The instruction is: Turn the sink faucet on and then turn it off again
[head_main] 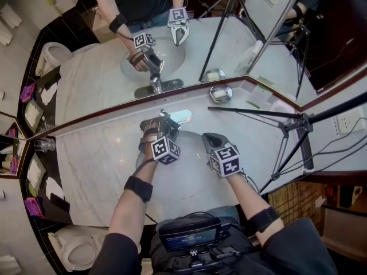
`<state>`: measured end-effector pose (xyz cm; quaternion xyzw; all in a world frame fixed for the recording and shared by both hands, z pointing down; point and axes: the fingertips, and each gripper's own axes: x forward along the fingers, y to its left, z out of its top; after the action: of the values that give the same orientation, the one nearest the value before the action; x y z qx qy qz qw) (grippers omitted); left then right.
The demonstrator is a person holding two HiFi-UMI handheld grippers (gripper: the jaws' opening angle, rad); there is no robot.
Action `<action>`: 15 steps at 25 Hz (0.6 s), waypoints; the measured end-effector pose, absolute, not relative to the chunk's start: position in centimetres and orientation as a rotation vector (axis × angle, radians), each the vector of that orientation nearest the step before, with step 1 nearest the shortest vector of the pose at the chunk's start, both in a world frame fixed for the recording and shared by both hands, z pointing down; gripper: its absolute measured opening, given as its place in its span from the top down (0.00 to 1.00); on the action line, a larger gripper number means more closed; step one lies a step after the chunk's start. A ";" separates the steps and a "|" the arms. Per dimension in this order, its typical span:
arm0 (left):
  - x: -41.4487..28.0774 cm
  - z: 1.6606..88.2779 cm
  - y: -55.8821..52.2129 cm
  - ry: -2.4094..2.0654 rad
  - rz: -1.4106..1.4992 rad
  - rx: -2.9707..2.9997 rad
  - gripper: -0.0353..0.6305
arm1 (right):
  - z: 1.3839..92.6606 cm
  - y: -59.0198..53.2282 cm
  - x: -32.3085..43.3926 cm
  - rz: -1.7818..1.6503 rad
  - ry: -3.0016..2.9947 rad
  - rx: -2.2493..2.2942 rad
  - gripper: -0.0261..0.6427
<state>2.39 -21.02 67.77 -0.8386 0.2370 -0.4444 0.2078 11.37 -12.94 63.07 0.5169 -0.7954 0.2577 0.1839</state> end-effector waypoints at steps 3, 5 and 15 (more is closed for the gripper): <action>2.3 67.4 -21.0 0.667 -1.222 -2.318 0.58 | 63.2 -12.9 11.4 0.729 -2.244 1.456 0.93; 2.3 67.3 -21.1 0.675 -1.213 -2.323 0.59 | 63.3 -13.0 11.2 0.730 -2.246 1.452 0.93; 1.9 67.4 -21.2 0.728 -1.207 -2.391 0.68 | 63.3 -13.1 10.9 0.736 -2.257 1.444 0.93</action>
<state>1.91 -21.20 67.40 -0.8470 0.2579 -0.4277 0.1819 10.88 -13.12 63.29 0.5112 -0.7989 0.2604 0.1804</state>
